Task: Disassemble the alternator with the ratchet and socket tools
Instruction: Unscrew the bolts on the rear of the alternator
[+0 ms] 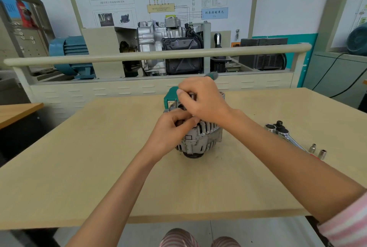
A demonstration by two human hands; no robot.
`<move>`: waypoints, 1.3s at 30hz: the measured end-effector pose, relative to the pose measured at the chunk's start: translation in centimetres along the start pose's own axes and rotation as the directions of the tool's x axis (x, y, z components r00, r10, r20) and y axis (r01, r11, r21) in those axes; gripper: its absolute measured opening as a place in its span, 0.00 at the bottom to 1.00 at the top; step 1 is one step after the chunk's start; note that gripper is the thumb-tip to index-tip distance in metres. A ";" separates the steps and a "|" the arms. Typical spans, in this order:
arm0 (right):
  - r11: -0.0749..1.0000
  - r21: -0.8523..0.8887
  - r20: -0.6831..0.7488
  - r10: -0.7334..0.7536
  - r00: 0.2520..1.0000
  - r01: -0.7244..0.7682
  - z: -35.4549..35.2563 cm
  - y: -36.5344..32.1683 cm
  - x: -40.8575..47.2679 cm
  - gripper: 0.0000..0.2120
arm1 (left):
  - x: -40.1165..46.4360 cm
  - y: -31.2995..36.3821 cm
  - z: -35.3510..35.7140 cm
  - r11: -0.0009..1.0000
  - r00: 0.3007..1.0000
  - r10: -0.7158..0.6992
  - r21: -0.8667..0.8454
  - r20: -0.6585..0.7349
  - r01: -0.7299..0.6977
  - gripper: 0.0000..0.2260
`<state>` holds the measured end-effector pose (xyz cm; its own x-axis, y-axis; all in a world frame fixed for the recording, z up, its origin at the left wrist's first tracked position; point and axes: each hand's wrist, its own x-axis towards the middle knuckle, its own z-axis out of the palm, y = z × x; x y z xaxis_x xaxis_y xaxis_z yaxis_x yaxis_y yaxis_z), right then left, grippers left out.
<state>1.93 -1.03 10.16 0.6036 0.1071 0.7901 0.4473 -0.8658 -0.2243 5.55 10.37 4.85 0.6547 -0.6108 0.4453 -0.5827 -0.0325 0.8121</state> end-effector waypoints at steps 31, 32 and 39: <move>0.652 -0.727 -0.073 0.237 0.969 -0.214 1.3 -1.2 0.5 0.19 | 0.3 -0.4 0.9 1.000 0.986 -0.017 -0.007 -0.167 0.016 0.07; 0.685 -0.700 -0.068 0.219 0.973 -0.203 1.2 -1.0 0.5 0.18 | 0.3 -0.4 0.8 1.000 0.988 -0.018 -0.015 -0.155 0.016 0.06; 0.952 -0.291 -0.002 0.098 0.995 -0.094 0.2 -0.2 0.0 0.15 | 0.4 -0.9 -0.7 0.999 0.999 -0.032 -0.035 0.016 0.033 0.12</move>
<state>2.02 -0.78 10.09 0.6431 0.0213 0.7654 0.1775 -0.9766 -0.1219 6.65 10.74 4.59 0.6655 -0.6218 0.4128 -0.5434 -0.0246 0.8391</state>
